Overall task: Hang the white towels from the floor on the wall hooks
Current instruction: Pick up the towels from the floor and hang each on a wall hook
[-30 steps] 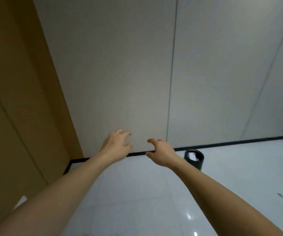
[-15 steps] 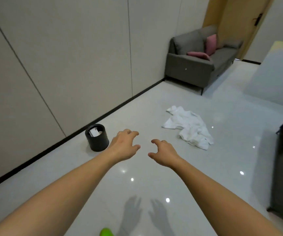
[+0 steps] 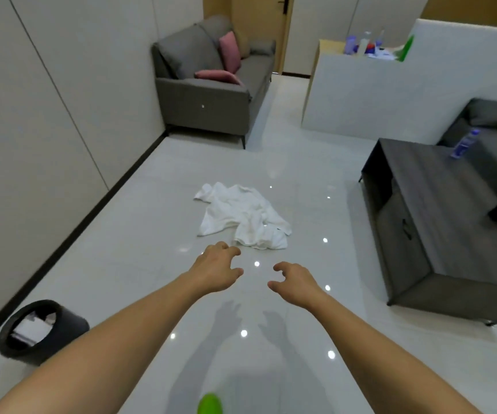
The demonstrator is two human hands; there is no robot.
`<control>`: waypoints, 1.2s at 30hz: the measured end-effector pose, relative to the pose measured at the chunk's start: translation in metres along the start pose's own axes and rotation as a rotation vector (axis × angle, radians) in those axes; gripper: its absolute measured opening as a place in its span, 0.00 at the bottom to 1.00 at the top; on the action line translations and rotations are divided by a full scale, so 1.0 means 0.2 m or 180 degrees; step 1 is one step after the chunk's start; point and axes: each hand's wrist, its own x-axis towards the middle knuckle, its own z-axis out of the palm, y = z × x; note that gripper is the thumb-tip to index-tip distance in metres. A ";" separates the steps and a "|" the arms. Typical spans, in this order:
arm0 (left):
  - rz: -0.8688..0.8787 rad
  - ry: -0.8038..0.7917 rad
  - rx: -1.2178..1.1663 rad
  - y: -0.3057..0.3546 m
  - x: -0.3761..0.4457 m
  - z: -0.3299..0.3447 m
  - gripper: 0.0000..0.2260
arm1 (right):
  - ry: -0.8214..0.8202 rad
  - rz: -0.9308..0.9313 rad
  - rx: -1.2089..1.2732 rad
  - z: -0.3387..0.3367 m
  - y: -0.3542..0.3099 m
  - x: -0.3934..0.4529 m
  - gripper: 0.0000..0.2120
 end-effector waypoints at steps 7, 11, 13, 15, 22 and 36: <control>0.0044 -0.0391 -0.0025 -0.16 0.57 -0.08 0.24 | -0.0116 0.0528 0.0180 -0.03 0.05 0.38 0.24; 0.0037 -0.0570 0.0020 -0.23 0.93 -0.07 0.24 | -0.0256 0.0722 0.0212 -0.05 0.09 0.72 0.22; 0.0004 -0.0628 -0.0009 -0.27 1.13 -0.07 0.25 | -0.0313 0.0767 0.0251 -0.07 0.10 0.95 0.21; -0.0055 -0.0694 -0.0004 -0.31 1.37 -0.08 0.25 | -0.0351 0.0789 0.0305 -0.11 0.11 1.22 0.20; -0.0525 -0.0988 -0.0026 -0.47 2.20 -0.17 0.24 | -0.0739 0.0920 0.0551 -0.25 0.11 2.17 0.19; -0.1060 -0.1547 -0.0459 -0.92 3.31 0.11 0.21 | -0.0811 0.2094 0.1825 0.04 0.12 3.47 0.09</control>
